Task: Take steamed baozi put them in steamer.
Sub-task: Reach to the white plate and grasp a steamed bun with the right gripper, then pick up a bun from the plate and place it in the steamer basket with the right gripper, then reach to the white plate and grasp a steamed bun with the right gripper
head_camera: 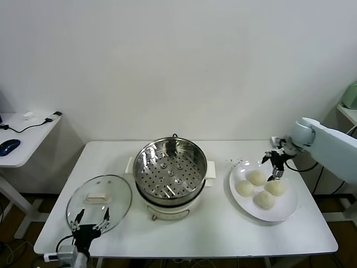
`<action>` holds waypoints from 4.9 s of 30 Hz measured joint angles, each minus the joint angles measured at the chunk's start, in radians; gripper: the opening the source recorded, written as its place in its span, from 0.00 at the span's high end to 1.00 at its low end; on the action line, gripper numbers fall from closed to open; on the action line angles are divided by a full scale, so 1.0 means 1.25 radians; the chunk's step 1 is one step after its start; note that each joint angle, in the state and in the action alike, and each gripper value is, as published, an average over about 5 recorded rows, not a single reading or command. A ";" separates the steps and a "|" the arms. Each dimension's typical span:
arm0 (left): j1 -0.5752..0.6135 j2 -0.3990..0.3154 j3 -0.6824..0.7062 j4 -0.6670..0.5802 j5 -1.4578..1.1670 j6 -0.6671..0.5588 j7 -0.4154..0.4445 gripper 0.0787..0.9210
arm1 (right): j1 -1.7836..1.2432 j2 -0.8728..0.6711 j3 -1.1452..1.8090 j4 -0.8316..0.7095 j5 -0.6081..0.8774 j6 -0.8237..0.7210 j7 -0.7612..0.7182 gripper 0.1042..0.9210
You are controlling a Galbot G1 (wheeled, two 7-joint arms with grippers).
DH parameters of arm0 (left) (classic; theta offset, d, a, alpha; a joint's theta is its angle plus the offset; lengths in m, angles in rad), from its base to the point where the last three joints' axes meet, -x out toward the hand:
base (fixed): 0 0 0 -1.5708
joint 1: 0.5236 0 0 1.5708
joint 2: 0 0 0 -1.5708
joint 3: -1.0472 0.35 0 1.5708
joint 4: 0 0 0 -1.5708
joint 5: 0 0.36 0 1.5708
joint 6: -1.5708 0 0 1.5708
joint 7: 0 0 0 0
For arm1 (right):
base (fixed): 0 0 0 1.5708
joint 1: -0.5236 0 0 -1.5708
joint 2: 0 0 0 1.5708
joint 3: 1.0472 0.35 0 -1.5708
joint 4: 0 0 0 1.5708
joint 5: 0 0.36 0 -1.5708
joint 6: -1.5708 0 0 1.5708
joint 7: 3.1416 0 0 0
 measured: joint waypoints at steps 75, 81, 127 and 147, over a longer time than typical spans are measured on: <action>0.064 -0.006 0.023 -0.088 0.028 -0.006 -0.005 0.12 | 0.341 0.466 -0.265 0.123 -0.035 0.445 0.004 0.32; 0.064 -0.008 0.024 -0.090 0.032 -0.008 -0.007 0.12 | 0.275 0.511 -0.231 0.044 -0.135 0.488 0.025 0.32; 0.037 -0.008 0.021 -0.078 0.023 0.000 -0.009 0.12 | 0.531 0.139 -0.524 0.293 0.284 0.159 0.046 0.12; 0.036 -0.016 0.014 -0.067 0.023 0.004 -0.008 0.12 | 0.245 -0.007 -0.421 0.276 0.282 -0.124 0.182 0.12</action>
